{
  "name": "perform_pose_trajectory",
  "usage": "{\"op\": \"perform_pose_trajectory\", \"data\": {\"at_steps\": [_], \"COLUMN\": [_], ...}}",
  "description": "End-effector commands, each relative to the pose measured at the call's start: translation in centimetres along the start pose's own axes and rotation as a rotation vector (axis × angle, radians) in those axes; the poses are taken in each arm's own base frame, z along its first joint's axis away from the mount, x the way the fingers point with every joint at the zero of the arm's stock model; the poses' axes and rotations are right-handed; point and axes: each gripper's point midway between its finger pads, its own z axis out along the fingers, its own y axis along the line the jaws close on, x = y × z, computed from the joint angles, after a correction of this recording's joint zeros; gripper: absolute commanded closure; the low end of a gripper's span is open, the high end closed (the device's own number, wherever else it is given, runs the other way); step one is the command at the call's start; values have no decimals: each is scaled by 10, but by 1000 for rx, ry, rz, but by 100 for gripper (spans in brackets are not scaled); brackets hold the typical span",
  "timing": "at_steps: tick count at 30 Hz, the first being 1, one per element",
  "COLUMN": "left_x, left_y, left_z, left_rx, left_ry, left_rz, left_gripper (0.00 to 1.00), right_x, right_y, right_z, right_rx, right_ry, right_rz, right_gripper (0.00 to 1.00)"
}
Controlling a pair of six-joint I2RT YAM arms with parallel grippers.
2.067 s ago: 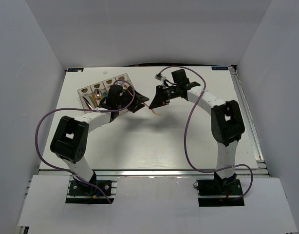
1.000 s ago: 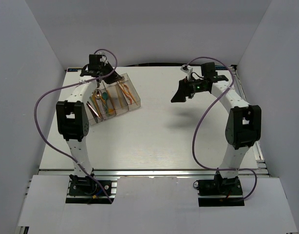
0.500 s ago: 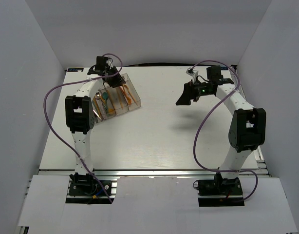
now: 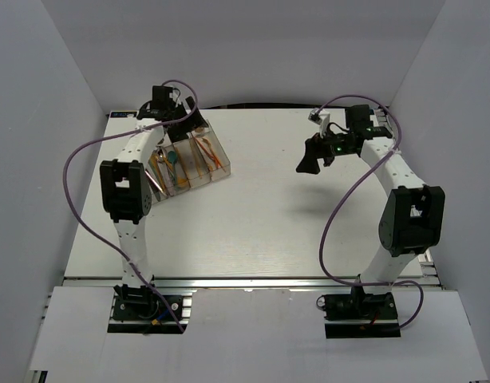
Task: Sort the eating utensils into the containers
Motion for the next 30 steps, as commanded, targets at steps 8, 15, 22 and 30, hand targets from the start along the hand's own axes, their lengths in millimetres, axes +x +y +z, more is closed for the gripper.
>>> {"op": "perform_pose_trajectory", "data": {"at_steps": [8, 15, 22, 30], "left_x": [19, 80, 107, 110], "left_y": [-35, -36, -33, -33], "left_z": [-195, -270, -297, -294], "left_rx": [186, 314, 378, 384], "left_ry": [-245, -392, -466, -449], "left_rz": [148, 148, 110, 121], "left_gripper": [2, 2, 2, 2], "right_x": [-74, -89, -85, -95], "right_y": [-16, -17, -27, -24], "right_z": [-61, -75, -89, -111], "right_rx": [229, 248, 318, 447], "right_ry": [-53, -98, -163, -251], "right_rz": [-274, -228, -130, -114], "right_gripper": [11, 11, 11, 11]}}
